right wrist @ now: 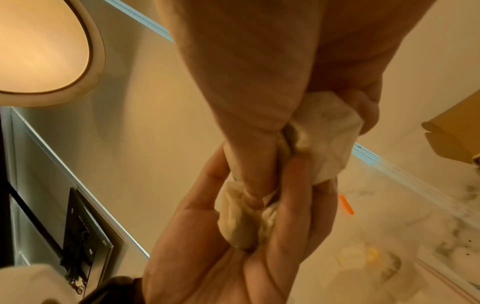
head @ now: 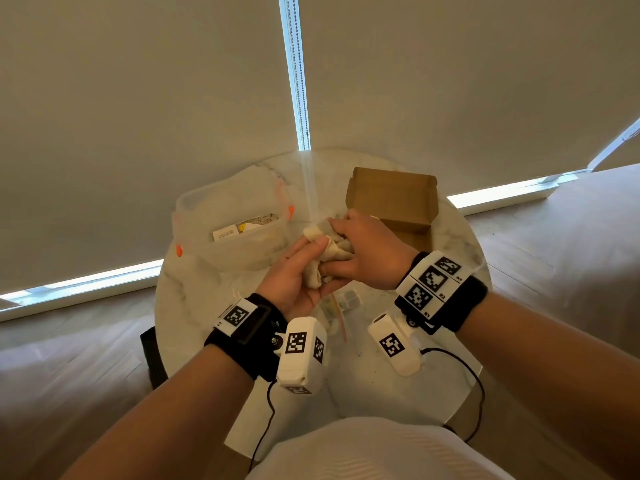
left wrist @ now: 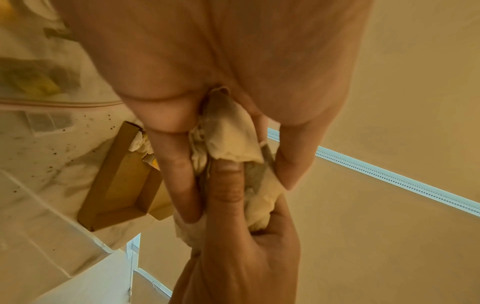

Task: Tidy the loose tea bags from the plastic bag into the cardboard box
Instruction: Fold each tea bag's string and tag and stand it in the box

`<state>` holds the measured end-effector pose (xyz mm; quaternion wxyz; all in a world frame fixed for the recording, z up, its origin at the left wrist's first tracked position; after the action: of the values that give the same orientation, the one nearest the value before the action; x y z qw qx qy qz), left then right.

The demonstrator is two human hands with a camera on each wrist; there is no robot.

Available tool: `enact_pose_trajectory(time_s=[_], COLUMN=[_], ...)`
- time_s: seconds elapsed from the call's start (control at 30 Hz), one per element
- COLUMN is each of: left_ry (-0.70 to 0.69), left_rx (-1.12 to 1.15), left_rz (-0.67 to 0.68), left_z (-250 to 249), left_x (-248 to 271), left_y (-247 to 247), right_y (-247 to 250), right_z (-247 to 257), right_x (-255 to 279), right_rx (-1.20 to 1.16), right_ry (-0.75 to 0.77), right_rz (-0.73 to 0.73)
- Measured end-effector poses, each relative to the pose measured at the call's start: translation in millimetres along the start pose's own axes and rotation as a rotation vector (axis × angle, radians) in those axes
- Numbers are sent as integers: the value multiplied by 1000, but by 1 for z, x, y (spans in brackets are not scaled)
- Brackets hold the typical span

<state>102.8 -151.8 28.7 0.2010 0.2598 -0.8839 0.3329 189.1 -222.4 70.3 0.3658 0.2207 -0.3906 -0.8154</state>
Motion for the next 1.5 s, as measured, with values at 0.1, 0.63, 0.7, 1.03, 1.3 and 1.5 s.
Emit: enact_pose_trajectory(time_s=[0.1, 0.63, 0.7, 1.03, 1.3, 1.5], left_ry=[-17, -48, -31, -8, -21, -6], left_rx=[-4, 58, 78, 123, 159, 160], left_rz=[-18, -122, -149, -199, -211, -220], left_z=[-3, -11, -13, -11, -10, -8], left_x=[0, -3, -3, -9, -11, -11], left_y=[1, 3, 8, 16, 18, 20], right_y=[6, 16, 20, 24, 34, 41], right_z=[-1, -9, -17, -29, -34, -38], right_x=[1, 4, 6, 8, 12, 10], right_rx=[-49, -256, -341, -399, -606, -592], right_ry=[-20, -86, -161, -166, -243, -253], right_rz=[-26, -69, -108, -228, -320, -369])
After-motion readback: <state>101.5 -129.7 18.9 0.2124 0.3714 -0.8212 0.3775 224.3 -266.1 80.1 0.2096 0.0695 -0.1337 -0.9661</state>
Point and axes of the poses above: each hand's wrist, its own x-axis away from the middle knuckle, its own y-axis out of the back of the hand, z = x × y, the point moved 6 cm from there along -x, towards the middle knuckle, and after that the axes turned 15 degrees about -z, right-handed, at the moved point
